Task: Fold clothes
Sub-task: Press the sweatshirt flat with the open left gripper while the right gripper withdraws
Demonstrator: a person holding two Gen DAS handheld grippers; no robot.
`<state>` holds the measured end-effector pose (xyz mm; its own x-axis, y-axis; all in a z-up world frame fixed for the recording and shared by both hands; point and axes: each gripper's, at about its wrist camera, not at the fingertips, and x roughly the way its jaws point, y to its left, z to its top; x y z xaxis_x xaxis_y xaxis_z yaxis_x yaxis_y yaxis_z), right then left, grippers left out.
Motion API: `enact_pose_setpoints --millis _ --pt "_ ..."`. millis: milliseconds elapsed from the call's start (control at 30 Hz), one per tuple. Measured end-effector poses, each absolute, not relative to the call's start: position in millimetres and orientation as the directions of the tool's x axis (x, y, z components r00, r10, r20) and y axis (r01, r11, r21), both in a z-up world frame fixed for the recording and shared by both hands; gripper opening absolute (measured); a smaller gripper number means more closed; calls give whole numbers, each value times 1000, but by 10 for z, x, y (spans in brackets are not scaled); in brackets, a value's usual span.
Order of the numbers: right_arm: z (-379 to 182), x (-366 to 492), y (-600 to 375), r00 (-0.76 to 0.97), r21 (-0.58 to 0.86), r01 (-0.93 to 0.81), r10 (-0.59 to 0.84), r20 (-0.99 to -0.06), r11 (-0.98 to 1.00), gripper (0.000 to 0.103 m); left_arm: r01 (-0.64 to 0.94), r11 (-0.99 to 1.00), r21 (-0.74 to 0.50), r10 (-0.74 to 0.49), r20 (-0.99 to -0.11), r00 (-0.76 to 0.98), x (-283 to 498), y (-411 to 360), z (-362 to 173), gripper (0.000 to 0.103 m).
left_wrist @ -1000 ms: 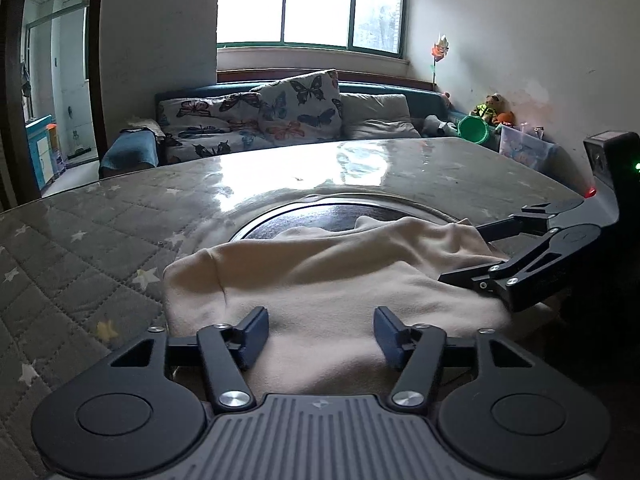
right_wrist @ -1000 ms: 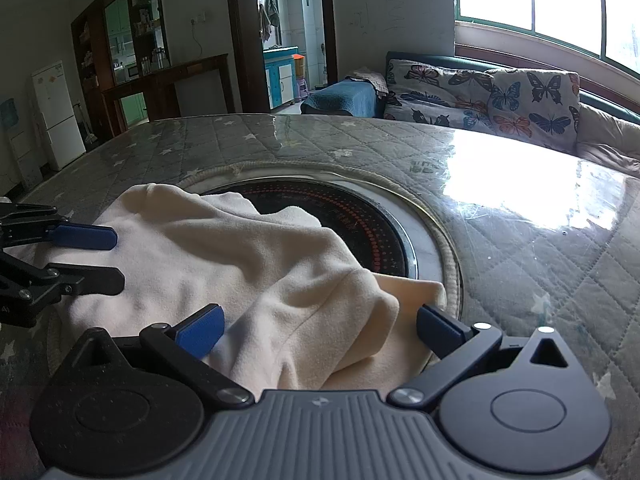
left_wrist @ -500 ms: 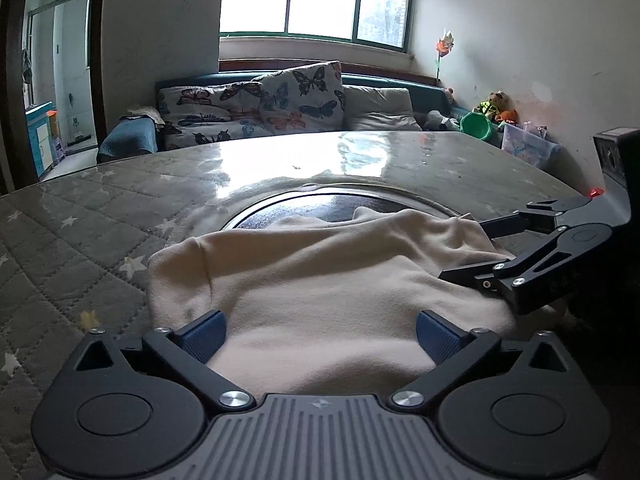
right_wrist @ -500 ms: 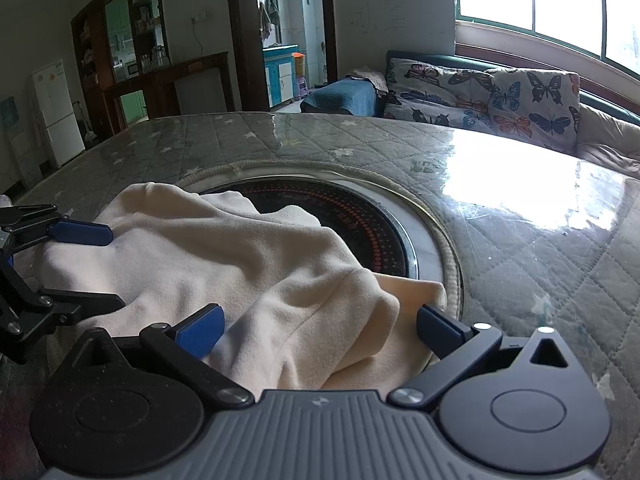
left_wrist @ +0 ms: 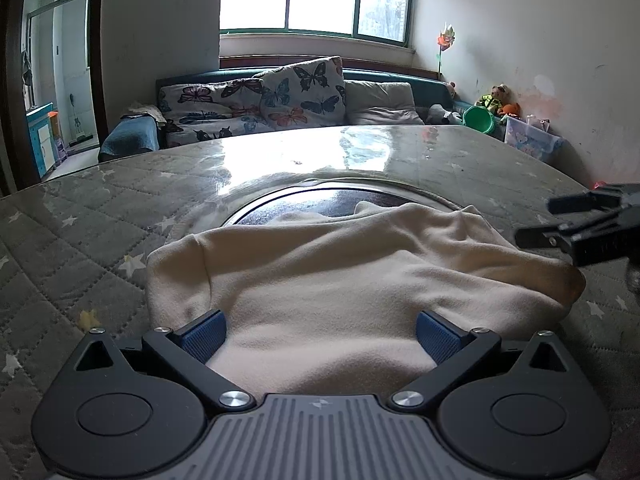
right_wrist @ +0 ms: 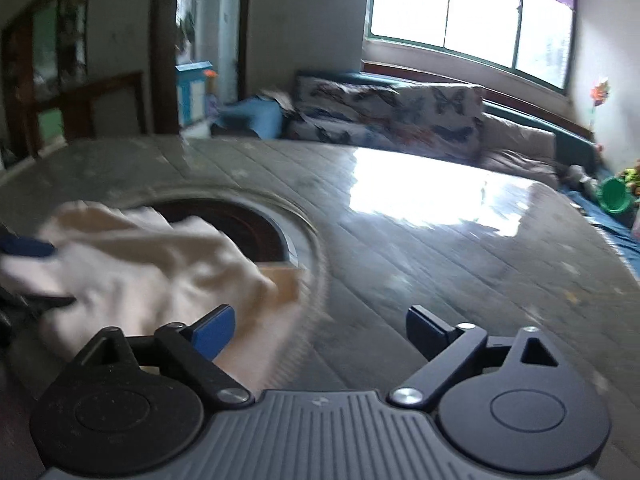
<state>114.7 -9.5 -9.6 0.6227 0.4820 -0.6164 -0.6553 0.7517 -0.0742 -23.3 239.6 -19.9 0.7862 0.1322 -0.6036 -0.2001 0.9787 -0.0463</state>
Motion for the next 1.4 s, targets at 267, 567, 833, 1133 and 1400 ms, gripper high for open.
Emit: enact_pose_setpoints --millis 267,567,833,1133,1400 --pt "-57 1028 -212 552 23 -690 547 -629 723 66 -199 979 -40 135 -605 785 -228 2419 -207 103" --pt "-39 1168 33 434 172 -729 642 -632 662 28 -199 979 -39 135 -605 785 -221 2420 -212 103" --pt "-107 1195 127 424 189 -720 639 -641 668 3 -199 979 -39 135 -605 784 -222 2420 -208 103" --pt "-73 1134 106 491 89 -722 599 -633 687 3 -198 980 -38 135 -606 784 -221 2424 -206 103" --pt "212 917 117 552 24 -738 624 -554 674 12 -198 979 -37 136 -606 784 -213 2417 -208 103"
